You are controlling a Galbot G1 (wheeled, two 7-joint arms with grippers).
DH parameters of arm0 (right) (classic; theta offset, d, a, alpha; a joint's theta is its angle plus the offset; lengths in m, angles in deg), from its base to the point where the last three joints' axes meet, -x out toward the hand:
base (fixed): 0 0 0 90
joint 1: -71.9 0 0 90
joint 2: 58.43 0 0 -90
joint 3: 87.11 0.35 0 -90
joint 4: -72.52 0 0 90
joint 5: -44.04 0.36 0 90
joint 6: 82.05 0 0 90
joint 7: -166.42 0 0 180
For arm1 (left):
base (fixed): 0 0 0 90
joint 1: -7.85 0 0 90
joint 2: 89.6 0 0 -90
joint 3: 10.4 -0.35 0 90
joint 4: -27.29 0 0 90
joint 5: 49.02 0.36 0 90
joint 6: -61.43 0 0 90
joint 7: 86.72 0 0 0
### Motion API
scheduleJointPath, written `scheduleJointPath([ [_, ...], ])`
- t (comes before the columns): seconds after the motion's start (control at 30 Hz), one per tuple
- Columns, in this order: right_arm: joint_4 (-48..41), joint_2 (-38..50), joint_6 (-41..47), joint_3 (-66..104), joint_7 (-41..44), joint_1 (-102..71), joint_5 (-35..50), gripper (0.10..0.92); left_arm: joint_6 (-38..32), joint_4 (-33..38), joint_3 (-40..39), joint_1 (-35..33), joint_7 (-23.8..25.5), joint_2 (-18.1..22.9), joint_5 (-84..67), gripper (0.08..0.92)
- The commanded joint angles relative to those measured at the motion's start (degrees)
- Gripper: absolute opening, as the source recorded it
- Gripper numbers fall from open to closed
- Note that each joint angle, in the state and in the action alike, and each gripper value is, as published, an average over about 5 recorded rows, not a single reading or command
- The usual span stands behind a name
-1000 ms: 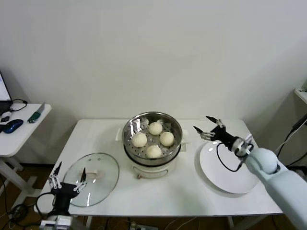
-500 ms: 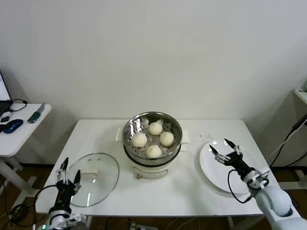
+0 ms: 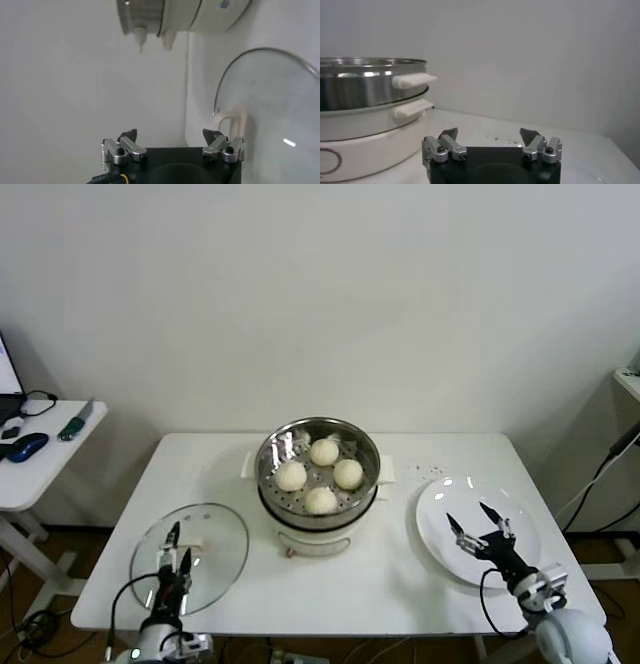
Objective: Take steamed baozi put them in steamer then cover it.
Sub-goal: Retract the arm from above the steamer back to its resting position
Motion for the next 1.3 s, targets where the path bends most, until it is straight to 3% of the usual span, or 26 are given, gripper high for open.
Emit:
scheduleJointPath([
  [0.03, -0.3, -2.2, -0.2, 1.3, 0.2, -1.4, -2.9, 0.823, 1.0, -8.6, -2.7, 4.5, -2.0, -0.2, 5.0, 0.823],
  [0.5, -0.4, -3.4, -1.1, 1.4, 0.2, -1.4, -4.8, 0.823, 1.1, -16.3, -1.6, 11.6, -3.4, -1.2, 4.8, 0.823],
  [0.93, -1.3, -4.5, -2.1, 1.5, 1.0, -1.5, -6.3, 0.823, 1.1, -17.9, -1.6, 14.4, -5.4, -1.8, 1.6, 0.822],
  [1.03, -1.4, -4.6, -2.3, 1.5, 1.2, -1.5, -6.6, 0.823, 1.0, -18.0, -1.6, 14.4, -5.3, -1.8, 1.3, 0.790],
  [1.3, -2.0, -5.4, -2.9, 1.5, 1.5, -1.4, -7.4, 0.823, 0.5, -18.8, -1.7, 14.7, -5.0, -1.8, 1.2, 0.567],
])
